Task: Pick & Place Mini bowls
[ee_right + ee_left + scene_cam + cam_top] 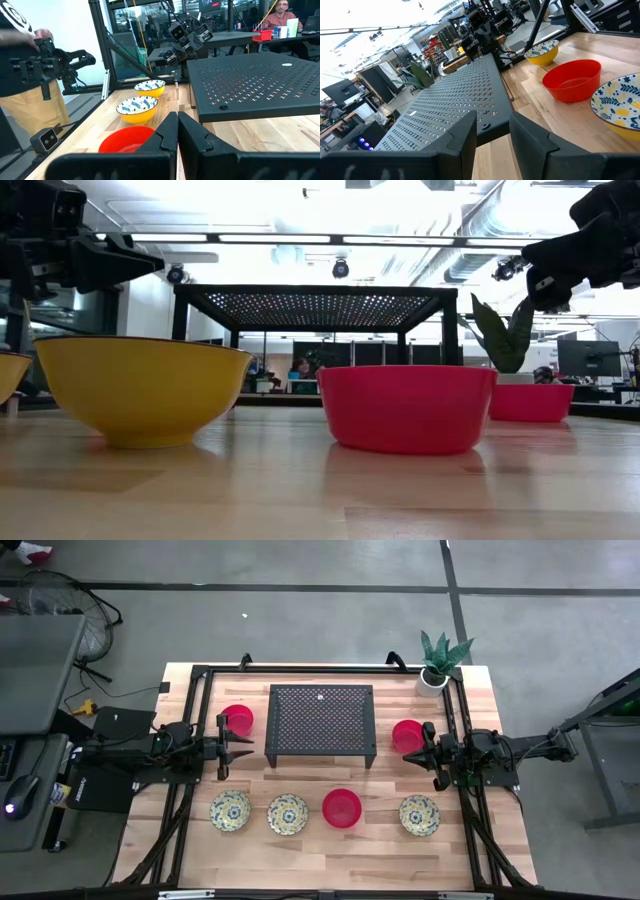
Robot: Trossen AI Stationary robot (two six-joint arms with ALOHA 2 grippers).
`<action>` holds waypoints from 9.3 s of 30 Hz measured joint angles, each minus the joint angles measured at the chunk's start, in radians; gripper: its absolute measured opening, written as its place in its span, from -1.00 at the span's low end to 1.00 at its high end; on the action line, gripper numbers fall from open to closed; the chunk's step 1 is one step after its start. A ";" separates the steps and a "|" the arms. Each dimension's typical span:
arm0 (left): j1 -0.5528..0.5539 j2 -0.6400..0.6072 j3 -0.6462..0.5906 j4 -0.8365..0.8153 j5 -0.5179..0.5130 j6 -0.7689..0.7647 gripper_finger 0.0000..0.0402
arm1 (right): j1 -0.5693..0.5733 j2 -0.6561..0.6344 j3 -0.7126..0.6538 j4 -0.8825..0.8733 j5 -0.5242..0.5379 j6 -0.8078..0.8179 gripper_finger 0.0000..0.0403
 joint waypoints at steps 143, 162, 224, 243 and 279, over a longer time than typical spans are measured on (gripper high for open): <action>0.000 0.136 0.437 -0.275 -0.090 -0.343 -0.44 | 0.000 0.000 0.000 0.000 0.000 0.000 -1.00; 0.001 0.629 0.847 -0.930 -0.549 -0.602 -0.44 | 0.000 0.001 0.000 0.000 0.000 0.000 -1.00; 0.751 1.372 0.970 -1.136 -0.158 -0.606 -0.36 | 0.000 0.002 0.000 0.001 0.000 0.000 -1.00; 0.841 1.373 0.877 -1.089 -0.092 -0.663 0.07 | 0.000 0.002 0.000 0.002 0.000 0.000 -1.00; 0.880 1.373 0.788 -1.049 -0.043 -0.711 -0.97 | 0.000 0.002 0.000 0.002 0.000 0.000 -1.00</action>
